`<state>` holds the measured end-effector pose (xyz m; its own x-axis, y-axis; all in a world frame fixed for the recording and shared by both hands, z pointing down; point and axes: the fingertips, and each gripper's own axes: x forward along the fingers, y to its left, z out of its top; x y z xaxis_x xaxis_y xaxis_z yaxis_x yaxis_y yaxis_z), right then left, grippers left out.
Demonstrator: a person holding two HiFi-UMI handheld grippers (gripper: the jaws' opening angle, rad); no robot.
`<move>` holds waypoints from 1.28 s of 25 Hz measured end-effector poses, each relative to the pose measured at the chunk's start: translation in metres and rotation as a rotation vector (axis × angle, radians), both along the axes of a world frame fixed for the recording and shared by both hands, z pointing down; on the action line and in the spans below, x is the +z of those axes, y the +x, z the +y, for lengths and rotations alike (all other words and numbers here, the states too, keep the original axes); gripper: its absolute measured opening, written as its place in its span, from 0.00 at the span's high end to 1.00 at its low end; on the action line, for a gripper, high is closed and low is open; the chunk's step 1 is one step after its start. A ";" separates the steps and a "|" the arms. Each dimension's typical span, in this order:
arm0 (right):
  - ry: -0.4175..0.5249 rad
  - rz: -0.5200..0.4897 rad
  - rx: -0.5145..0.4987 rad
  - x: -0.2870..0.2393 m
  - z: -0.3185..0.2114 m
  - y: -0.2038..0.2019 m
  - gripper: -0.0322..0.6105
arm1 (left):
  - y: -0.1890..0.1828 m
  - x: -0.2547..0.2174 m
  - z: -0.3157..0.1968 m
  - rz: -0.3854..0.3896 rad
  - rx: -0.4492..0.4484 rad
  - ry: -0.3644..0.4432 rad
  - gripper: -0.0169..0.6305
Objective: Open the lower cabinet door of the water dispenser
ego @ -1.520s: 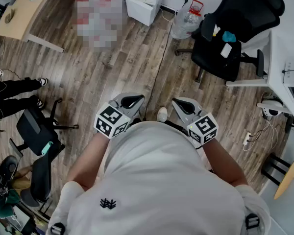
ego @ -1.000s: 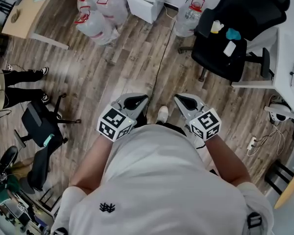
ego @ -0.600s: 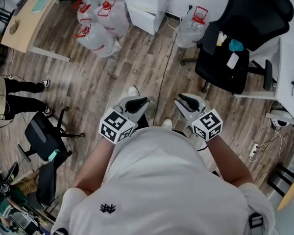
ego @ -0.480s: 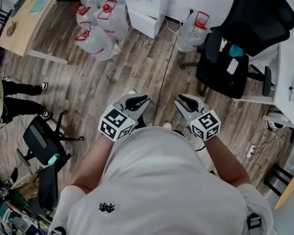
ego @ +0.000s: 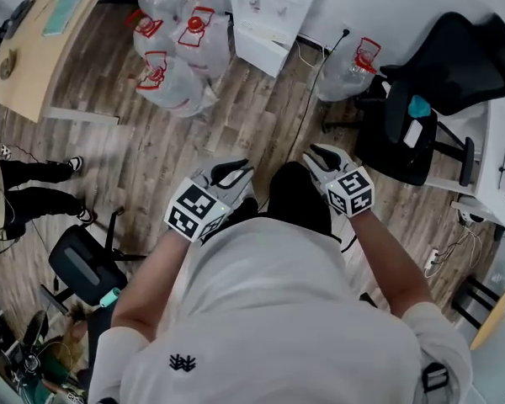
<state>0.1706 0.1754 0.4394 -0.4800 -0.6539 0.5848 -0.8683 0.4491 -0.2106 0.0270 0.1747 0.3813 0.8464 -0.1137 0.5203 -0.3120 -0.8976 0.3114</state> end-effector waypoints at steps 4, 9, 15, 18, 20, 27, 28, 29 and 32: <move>-0.050 0.049 -0.029 0.037 -0.060 0.006 0.83 | -0.010 0.010 -0.035 0.032 -0.087 -0.051 0.84; -0.129 0.097 -0.033 0.107 -0.147 0.032 0.81 | -0.013 0.028 -0.076 0.005 -0.125 -0.070 0.82; -0.220 0.207 -0.063 0.208 -0.253 0.069 0.80 | 0.000 0.058 -0.141 -0.017 -0.172 -0.125 0.82; -0.267 0.245 -0.058 0.256 -0.301 0.092 0.80 | 0.023 0.079 -0.175 -0.019 -0.161 -0.142 0.82; -0.291 0.267 -0.061 0.283 -0.326 0.106 0.79 | 0.039 0.095 -0.191 -0.019 -0.144 -0.157 0.82; -0.361 0.338 -0.099 0.370 -0.397 0.132 0.74 | 0.072 0.136 -0.245 0.009 -0.117 -0.186 0.82; -0.368 0.344 -0.109 0.381 -0.405 0.134 0.74 | 0.075 0.140 -0.251 0.008 -0.112 -0.185 0.82; -0.374 0.350 -0.118 0.389 -0.412 0.135 0.74 | 0.077 0.145 -0.255 0.005 -0.105 -0.183 0.82; -0.392 0.360 -0.133 0.411 -0.430 0.135 0.73 | 0.079 0.154 -0.265 -0.004 -0.090 -0.183 0.82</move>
